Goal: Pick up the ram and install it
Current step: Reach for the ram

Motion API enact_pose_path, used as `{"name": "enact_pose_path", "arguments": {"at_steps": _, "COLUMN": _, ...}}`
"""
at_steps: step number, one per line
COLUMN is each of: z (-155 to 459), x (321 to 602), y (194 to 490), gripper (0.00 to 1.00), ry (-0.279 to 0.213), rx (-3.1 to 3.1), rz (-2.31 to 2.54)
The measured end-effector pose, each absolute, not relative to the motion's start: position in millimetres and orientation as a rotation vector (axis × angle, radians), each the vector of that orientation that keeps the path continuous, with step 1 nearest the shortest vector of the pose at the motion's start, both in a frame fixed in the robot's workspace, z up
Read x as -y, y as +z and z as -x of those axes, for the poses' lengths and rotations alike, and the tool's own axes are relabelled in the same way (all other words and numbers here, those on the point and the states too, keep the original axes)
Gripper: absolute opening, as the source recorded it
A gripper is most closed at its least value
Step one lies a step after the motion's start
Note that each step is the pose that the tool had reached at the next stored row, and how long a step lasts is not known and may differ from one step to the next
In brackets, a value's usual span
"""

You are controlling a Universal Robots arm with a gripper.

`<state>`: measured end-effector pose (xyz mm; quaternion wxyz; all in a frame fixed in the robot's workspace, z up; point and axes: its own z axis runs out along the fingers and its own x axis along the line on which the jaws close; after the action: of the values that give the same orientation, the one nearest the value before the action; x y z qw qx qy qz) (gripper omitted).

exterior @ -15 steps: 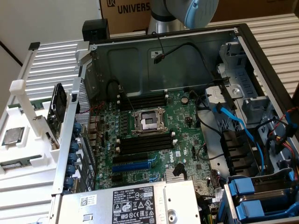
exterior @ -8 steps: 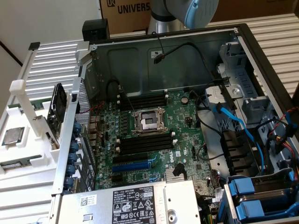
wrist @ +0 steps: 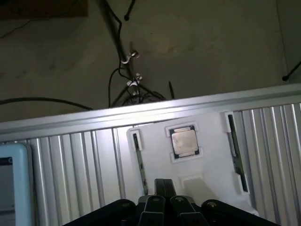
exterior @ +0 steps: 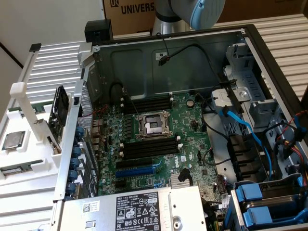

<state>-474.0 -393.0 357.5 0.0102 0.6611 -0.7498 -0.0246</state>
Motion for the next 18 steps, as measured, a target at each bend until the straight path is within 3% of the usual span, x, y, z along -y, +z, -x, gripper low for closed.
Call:
{"name": "enact_pose_path", "arguments": {"at_steps": 15, "z": 473.2, "x": 393.0, "y": 357.4, "gripper": 0.11, "ry": -0.074, "rx": 2.172, "rz": -2.234}}
{"name": "enact_pose_path", "arguments": {"at_steps": 17, "z": 473.7, "x": 393.0, "y": 357.5, "gripper": 0.11, "ry": -0.052, "rx": 2.182, "rz": -2.245}}
{"name": "enact_pose_path", "arguments": {"at_steps": 18, "z": 476.7, "x": 393.0, "y": 357.4, "gripper": 0.11, "ry": 0.019, "rx": 2.213, "rz": -2.277}}
